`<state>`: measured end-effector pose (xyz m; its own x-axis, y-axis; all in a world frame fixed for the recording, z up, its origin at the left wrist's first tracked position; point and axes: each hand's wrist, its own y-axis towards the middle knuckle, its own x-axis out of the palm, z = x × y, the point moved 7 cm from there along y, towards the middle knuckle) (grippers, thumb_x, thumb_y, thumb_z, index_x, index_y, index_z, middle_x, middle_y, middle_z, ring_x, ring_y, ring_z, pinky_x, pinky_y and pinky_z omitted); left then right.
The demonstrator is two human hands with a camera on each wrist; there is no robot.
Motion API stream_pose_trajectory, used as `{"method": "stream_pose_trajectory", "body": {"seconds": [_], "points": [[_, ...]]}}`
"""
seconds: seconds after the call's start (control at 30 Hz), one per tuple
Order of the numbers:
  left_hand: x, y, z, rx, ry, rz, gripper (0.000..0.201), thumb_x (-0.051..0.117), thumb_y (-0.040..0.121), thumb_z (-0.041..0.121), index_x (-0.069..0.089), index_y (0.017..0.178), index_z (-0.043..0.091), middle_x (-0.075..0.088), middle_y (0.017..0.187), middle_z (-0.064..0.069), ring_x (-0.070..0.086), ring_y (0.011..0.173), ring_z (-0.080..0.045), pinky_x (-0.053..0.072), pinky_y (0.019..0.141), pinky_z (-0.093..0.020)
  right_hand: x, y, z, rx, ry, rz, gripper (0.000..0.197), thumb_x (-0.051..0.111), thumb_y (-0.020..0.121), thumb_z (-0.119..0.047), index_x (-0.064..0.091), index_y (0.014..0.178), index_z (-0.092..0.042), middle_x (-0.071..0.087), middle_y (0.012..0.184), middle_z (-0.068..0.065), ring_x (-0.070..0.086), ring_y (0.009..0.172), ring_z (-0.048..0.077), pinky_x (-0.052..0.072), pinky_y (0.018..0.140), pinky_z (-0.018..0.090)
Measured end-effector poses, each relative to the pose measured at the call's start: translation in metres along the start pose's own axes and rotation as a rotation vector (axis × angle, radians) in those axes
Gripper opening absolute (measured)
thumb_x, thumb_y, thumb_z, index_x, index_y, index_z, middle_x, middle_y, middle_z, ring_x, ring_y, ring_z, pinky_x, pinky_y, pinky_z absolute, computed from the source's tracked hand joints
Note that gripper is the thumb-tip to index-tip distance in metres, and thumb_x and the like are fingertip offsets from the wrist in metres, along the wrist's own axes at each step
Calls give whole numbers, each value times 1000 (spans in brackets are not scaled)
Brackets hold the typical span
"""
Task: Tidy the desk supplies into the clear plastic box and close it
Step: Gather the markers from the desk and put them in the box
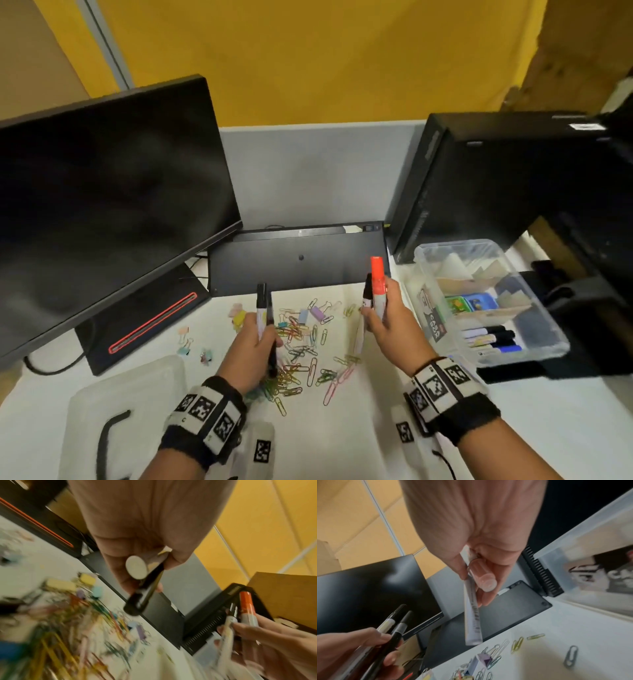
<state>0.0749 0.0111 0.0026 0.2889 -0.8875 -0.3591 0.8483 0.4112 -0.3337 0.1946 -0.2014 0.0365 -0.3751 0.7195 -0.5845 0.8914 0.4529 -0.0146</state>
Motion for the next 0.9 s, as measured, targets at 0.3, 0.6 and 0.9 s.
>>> {"method": "stream_pose_trajectory", "body": {"seconds": [0.3,0.6,0.9], "points": [[121,-34,73,369,201,-199,15,41,99,27,42,106,15,57,83,-7,55,73,-18,39,62,-23,-117,-37,36,97,161,410,54,53,95,-11,23,139,-20,54,90,-11,60,78,6,52,70,27],[147,-43,61,386,209,-228,6,41,99,28,42,101,23,52,73,3,47,54,-3,39,53,-13,-187,-65,103,287,-47,644,41,52,94,-14,25,126,-16,58,86,13,62,81,37,45,67,35],[133,-44,54,337,167,-154,7,42,99,23,45,103,17,48,67,7,50,53,5,38,48,-9,-174,-58,124,528,-510,535,29,45,95,-30,47,109,-4,62,104,17,53,102,35,29,93,44]]}}
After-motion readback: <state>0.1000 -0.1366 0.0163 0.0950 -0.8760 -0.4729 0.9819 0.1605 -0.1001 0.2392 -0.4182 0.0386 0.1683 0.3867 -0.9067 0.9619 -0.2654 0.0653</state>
